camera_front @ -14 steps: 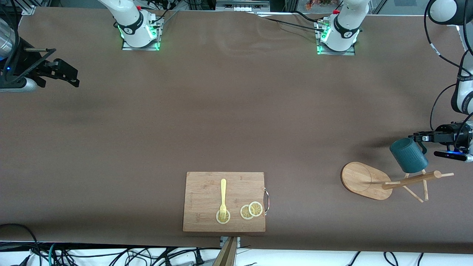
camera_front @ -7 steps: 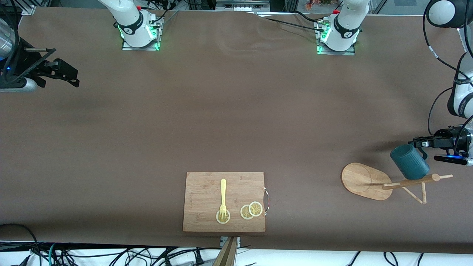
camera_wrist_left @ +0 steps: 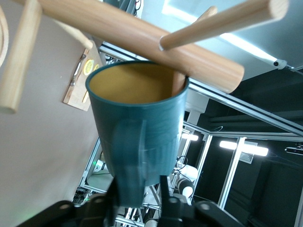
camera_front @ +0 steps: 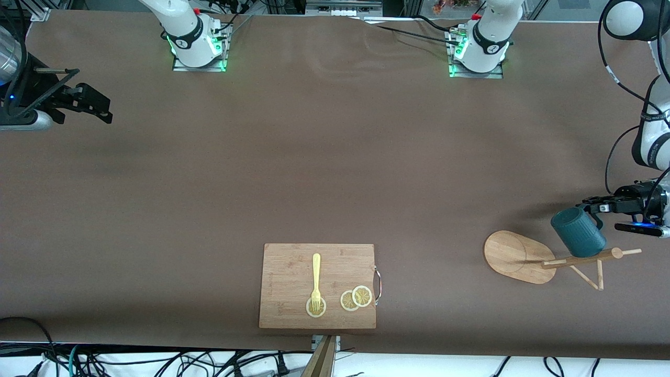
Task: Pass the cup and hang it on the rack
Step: 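Open the left gripper to release the mug on the peg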
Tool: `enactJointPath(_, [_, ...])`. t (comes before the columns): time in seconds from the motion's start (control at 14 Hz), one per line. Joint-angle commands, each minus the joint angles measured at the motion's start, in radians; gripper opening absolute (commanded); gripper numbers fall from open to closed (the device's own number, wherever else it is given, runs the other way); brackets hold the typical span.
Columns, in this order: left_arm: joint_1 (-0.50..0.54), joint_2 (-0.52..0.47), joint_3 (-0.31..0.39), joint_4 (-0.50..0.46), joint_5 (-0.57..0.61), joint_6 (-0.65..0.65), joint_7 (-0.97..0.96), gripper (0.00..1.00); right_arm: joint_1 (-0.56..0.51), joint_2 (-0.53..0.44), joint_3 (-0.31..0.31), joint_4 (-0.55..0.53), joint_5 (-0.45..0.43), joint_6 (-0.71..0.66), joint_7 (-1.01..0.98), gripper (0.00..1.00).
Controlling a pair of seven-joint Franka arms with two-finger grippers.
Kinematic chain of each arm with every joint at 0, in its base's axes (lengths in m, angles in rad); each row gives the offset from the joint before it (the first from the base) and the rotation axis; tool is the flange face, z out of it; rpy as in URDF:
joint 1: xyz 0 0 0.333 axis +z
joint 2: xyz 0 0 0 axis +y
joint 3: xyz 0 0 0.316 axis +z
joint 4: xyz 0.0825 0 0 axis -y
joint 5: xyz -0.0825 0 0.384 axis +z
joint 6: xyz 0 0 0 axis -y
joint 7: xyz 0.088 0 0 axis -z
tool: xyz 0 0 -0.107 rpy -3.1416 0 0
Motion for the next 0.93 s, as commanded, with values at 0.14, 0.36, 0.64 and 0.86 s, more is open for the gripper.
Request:
enactJointPath(0.14, [-0.005,0.013,0.004,0.015,-0.021,-0.008,-0.002,1.00,-0.002,0.005,0.001,0.022,-0.003,-0.017,-0.012,1.00])
enactJointPath(0.36, [0.004,0.005,0.005,0.017,0.039,-0.025,0.000,1.00,-0.002,0.005,0.001,0.022,-0.003,-0.017,-0.014,1.00])
enactJointPath(0.64, [0.017,-0.031,0.016,0.018,0.155,-0.109,-0.002,1.00,-0.002,0.005,0.001,0.022,-0.003,-0.017,-0.014,1.00])
enactJointPath(0.86, [0.023,-0.096,0.018,0.027,0.278,-0.146,-0.003,1.00,-0.002,0.005,0.001,0.022,-0.003,-0.017,-0.014,1.00])
